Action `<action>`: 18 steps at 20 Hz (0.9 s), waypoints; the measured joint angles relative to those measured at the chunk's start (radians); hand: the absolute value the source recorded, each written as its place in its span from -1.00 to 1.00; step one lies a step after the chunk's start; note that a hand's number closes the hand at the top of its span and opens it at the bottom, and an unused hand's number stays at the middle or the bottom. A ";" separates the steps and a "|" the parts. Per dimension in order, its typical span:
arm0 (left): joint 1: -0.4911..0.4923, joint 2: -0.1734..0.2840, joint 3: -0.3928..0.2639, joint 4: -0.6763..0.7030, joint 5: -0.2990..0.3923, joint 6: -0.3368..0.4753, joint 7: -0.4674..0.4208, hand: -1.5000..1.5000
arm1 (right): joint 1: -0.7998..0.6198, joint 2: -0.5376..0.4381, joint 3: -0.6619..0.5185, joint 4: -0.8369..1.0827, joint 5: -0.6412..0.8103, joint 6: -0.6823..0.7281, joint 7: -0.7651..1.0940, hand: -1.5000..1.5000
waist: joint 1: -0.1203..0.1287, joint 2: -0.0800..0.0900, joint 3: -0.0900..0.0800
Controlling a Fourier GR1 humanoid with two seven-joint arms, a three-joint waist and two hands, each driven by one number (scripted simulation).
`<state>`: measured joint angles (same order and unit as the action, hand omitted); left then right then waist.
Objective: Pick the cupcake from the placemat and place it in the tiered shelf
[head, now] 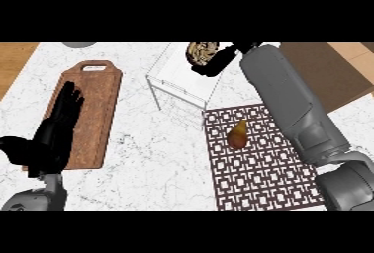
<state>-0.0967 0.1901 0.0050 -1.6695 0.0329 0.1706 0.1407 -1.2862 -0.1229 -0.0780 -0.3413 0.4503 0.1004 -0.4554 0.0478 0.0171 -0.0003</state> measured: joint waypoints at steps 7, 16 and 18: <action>-0.026 -0.005 -0.003 0.003 -0.007 -0.001 0.016 0.00 | -0.056 -0.004 -0.023 0.112 -0.001 0.049 -0.024 -1.00 | 0.013 0.007 0.000; -0.019 -0.010 -0.003 -0.012 -0.011 -0.006 0.017 0.00 | -0.101 -0.032 -0.112 0.153 -0.079 0.144 -0.078 -1.00 | 0.015 0.006 0.000; -0.030 -0.001 0.007 -0.013 0.000 -0.015 0.027 0.00 | -0.103 -0.053 -0.139 0.160 -0.104 0.164 -0.081 -1.00 | 0.015 0.007 0.000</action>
<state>-0.1269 0.1895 0.0123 -1.6826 0.0324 0.1558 0.1673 -1.3896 -0.1754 -0.2172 -0.1814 0.3468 0.2639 -0.5366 0.0624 0.0236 0.0000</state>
